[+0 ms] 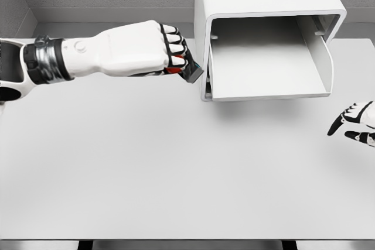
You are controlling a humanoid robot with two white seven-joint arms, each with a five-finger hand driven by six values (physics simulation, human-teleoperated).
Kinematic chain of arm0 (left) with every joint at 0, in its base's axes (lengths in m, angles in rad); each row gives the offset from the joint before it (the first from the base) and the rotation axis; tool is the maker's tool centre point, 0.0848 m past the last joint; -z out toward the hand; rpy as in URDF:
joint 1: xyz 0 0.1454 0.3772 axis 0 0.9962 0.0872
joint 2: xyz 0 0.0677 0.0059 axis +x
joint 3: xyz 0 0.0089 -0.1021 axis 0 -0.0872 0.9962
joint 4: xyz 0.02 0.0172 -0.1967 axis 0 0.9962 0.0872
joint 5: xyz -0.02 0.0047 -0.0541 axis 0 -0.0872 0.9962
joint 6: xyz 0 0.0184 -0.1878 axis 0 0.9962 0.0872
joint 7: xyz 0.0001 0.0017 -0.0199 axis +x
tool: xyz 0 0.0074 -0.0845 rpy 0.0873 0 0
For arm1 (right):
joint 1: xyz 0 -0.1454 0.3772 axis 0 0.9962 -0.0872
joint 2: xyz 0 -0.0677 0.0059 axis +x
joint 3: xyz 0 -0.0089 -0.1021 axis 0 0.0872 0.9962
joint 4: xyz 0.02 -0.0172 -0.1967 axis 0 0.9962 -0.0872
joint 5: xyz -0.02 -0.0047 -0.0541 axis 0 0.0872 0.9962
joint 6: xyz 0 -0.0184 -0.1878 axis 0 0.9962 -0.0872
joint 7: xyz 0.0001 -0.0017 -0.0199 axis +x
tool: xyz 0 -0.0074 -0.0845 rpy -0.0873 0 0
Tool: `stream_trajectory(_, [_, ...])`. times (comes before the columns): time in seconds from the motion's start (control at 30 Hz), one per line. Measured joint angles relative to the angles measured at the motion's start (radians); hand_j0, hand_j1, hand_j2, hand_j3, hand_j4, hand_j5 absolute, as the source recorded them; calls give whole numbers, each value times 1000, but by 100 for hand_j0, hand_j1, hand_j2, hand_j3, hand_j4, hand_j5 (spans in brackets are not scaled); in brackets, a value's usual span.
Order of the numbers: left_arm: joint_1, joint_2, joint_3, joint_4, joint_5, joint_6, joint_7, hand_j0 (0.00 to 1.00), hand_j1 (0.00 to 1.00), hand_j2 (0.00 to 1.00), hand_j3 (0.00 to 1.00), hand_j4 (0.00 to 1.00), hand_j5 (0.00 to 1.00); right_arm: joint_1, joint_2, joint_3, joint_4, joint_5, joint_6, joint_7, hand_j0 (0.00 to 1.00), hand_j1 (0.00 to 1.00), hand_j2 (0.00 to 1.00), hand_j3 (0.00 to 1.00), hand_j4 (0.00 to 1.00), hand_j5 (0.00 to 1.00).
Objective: Slide open multi-storey tabletop storage cabinets and put open load switch and slide close multi-storey tabletop storage cabinets
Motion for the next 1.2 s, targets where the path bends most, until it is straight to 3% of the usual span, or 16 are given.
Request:
stream_trajectory(0.3, [-32, -39, -12, 23, -2, 0, -1, 48, 48, 48, 48, 48, 48, -21, 32, 33, -1, -3, 0, -2, 53, 53, 53, 53, 53, 53])
stream_trajectory(0.6, [-103, -102, -56, 77, -3, 0, -2, 48, 48, 48, 48, 48, 48, -32, 37, 37, -1, -1, 0, -2, 54, 54, 54, 54, 54, 54])
stream_trajectory(0.73, [-129, -142, -80, 105, -8, 0, -2, 48, 48, 48, 48, 48, 48, -83, 36, 37, -1, -13, 0, -6, 54, 54, 54, 54, 54, 54])
stream_trajectory(1.2, [-221, -272, -158, 220, -33, 0, -2, 49, 49, 49, 49, 49, 49, -78, 36, 81, -1, -37, 0, -7, 55, 55, 55, 55, 55, 55])
